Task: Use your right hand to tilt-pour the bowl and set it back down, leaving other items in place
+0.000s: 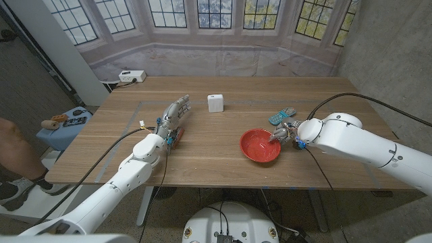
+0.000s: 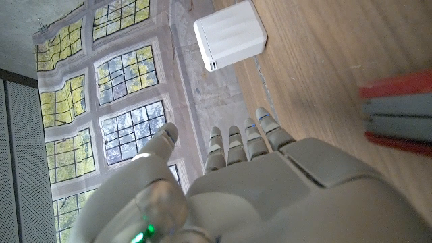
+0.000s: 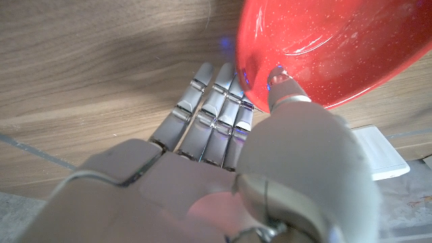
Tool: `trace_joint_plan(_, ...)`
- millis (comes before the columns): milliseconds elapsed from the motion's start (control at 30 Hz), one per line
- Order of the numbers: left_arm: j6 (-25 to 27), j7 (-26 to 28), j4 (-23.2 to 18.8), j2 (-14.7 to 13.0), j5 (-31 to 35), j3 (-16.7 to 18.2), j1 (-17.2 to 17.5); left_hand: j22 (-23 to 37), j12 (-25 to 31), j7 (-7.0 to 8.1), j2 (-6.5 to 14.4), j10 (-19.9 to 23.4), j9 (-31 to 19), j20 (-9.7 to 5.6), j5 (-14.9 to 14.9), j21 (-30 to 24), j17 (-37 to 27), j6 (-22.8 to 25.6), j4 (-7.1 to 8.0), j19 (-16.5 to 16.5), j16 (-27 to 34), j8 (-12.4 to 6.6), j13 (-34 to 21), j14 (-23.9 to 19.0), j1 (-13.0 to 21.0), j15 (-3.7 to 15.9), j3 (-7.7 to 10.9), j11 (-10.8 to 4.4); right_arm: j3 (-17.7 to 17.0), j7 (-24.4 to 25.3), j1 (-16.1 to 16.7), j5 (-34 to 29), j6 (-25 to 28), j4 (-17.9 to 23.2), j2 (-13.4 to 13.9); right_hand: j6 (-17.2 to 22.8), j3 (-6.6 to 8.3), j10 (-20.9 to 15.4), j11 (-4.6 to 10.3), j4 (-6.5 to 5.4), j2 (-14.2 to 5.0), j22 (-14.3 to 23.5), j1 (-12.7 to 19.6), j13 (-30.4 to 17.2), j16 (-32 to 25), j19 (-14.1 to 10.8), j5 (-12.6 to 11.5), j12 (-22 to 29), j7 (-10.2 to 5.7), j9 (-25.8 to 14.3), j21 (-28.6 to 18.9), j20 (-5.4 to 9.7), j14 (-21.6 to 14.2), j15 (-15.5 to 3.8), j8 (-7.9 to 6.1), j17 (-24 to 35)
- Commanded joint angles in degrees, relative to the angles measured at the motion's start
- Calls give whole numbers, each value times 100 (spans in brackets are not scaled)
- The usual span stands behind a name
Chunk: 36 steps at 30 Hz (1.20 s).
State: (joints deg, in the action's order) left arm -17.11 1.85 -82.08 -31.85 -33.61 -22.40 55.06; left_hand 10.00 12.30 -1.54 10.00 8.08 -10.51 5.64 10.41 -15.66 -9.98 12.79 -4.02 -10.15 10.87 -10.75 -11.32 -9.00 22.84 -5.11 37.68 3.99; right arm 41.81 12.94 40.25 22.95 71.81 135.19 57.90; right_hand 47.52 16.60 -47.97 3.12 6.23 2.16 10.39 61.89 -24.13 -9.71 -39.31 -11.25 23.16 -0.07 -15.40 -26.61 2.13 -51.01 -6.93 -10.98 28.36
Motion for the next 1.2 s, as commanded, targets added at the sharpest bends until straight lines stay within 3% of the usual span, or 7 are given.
trace_joint_plan(33,47,48,-181,-71,25,18,96,30,-15,0,14,36,-12,1,23,4,-15,36,-17,-54,-17,-2,-9,-41,15,4,24,21,-192,-33,161,-41,-368,19,162,-129,2,125,-57,-1,-9,0,-109,33,3,58,-48,-76,31,11,49,-8,144,-119,17,-82)
trace_joint_plan(167,49,65,-218,-81,40,16,119,30,-15,0,12,35,-12,4,24,10,-14,36,-18,-55,-17,-2,-9,-42,15,7,24,16,-208,-58,175,-109,-484,25,206,-181,17,339,-200,13,-6,0,-145,74,-14,120,-62,-192,26,24,91,-59,265,-59,8,-171)
trace_joint_plan(667,105,136,-308,-110,71,35,120,31,-15,2,8,38,-12,2,23,30,-12,31,-24,-65,-17,1,-9,-46,19,5,20,8,-536,-18,495,-198,-1017,-106,227,-593,27,692,-291,7,-35,-5,-289,138,-32,380,-85,-400,97,62,248,-119,707,89,63,-330)
trace_joint_plan(1100,111,65,-274,-117,42,39,63,31,-17,7,10,34,-12,0,23,44,-11,31,-28,-74,-20,1,-9,-42,24,7,19,4,-859,118,770,-183,-1315,-135,159,-715,-41,919,-359,-78,-32,-7,-556,202,-49,467,-95,-552,89,98,330,-139,949,191,32,-434)
trace_joint_plan(1200,108,55,-276,-118,32,43,64,32,-18,1,12,31,-12,-2,22,49,-13,33,-26,-75,-19,0,-9,-41,23,6,16,12,-983,242,902,-165,-1423,-152,111,-796,-57,1016,-405,-181,-161,-4,-735,237,-80,518,-97,-629,94,114,373,-167,1064,244,27,-454)
